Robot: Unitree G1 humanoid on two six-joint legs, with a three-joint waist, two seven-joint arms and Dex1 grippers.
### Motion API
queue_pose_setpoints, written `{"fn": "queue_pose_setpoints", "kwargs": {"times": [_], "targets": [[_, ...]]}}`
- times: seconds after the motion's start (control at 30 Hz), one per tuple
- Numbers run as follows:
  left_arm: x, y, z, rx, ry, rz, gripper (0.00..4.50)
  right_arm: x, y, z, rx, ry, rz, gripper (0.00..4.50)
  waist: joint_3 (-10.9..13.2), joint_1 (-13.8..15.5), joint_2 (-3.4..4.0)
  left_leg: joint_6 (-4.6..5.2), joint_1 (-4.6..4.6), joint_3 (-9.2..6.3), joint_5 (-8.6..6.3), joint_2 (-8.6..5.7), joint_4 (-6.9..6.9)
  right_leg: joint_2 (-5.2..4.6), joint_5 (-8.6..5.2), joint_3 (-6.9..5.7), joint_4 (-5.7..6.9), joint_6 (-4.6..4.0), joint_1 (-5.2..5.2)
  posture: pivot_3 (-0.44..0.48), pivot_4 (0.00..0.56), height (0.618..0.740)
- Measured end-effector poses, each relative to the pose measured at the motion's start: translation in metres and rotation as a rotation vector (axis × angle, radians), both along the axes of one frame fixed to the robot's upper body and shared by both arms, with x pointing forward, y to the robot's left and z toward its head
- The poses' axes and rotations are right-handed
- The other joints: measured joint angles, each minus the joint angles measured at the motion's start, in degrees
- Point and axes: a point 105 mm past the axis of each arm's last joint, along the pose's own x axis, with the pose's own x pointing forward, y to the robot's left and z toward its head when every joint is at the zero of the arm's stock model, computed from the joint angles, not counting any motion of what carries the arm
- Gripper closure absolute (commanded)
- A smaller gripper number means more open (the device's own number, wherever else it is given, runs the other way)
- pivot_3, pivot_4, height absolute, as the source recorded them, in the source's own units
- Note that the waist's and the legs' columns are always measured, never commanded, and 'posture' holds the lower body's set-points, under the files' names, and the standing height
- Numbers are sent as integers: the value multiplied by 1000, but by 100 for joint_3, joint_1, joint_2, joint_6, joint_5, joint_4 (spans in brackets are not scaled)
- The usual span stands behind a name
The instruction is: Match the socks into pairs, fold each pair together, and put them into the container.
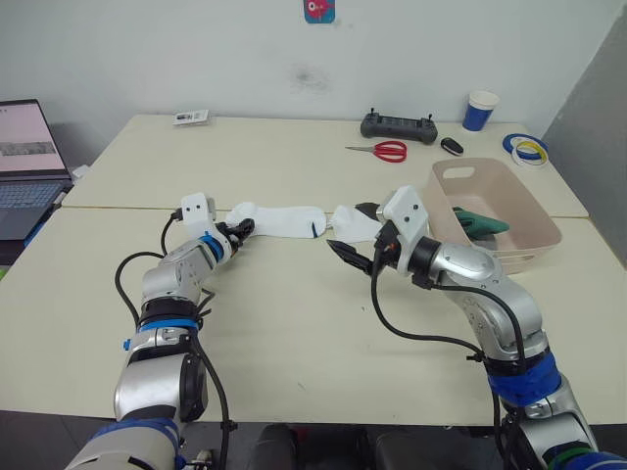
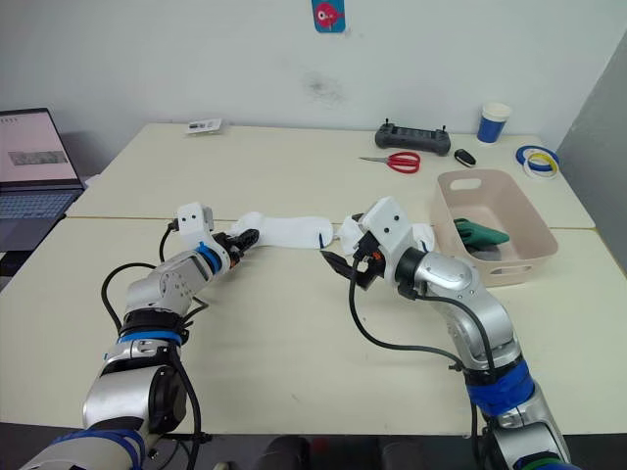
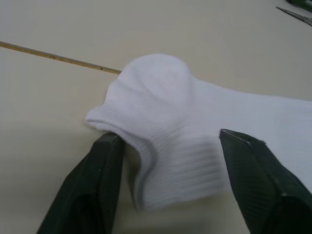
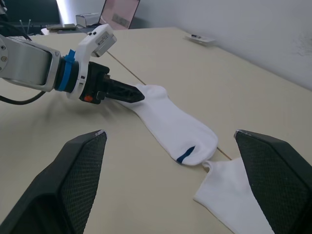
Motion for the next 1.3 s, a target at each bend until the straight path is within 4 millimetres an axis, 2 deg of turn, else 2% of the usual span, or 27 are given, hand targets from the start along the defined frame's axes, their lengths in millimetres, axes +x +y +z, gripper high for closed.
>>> {"fn": "queue_pose_setpoints", "kwargs": {"times": [0.2,0.23,0.37,0.53,0.67,0.73,0.83,0.87,0.9,0.97,1.0,1.17,1.3], "targets": [[-1,0,-5,-1,5,17,4384,0,-2,0,-4,-3,-10,0,0,-4,0,0,0,0,0,0,1,0,-1,0,0,3,0,0,150,740],[-2,1,-5,0,1,23,4468,0,-2,0,-5,-4,-10,0,0,-7,0,0,0,0,0,0,1,0,-2,0,0,3,0,0,150,740],[-6,5,-1,2,-49,28,4468,-1,-5,-4,-17,6,-11,0,0,-11,-1,-1,-2,0,1,2,0,0,0,0,-1,1,-1,0,150,740],[-19,7,34,12,-208,-29,4468,-5,-11,-10,-36,33,24,0,1,-13,-1,-23,-4,0,13,6,-2,0,0,1,-2,1,-4,0,150,740],[-45,31,71,97,-317,-54,4468,-14,-20,-18,-76,60,87,0,3,-67,-4,-22,-2,-1,12,18,-3,-3,-3,3,-2,4,-6,0,150,740],[-61,41,96,152,-367,-91,4468,-17,-21,-21,-76,72,114,0,5,-95,-7,-20,-1,-9,11,22,-7,0,-3,4,-2,5,-6,0,150,740],[-88,42,141,247,-447,-194,4468,-19,-22,-21,-87,67,136,0,6,-123,-9,-15,-1,-9,8,18,-10,-1,-4,1,-2,6,-6,0,150,740],[-99,39,152,289,-447,-242,4468,-20,-21,-21,-82,67,147,0,6,-126,-9,-14,-1,-8,8,18,-9,-1,-4,2,-3,6,-5,0,150,740],[-109,36,154,335,-420,-288,4468,-21,-21,-22,-80,69,154,0,6,-141,-9,-14,1,-3,7,17,-10,-2,-5,4,-6,6,-5,0,150,740],[-124,27,151,375,-369,-367,4468,-22,-22,-24,-80,78,154,0,10,-138,-2,-13,4,6,7,6,-15,-5,-6,6,-7,6,-4,0,150,740],[-130,22,144,369,-332,-400,4468,-22,-22,-25,-77,80,157,0,10,-138,-2,-13,4,7,7,7,-15,-7,-6,7,-8,6,-4,0,150,740],[-155,-5,86,394,-99,-562,4468,-23,-25,-30,-80,95,152,0,13,-136,-7,-13,3,2,7,16,-15,-8,-7,9,-12,3,-7,0,150,740],[-164,-39,37,417,28,-705,4468,-21,-30,-30,-88,95,139,0,14,-122,-6,-13,3,2,7,15,-17,-7,-8,15,-13,2,-7,0,150,740]]}}
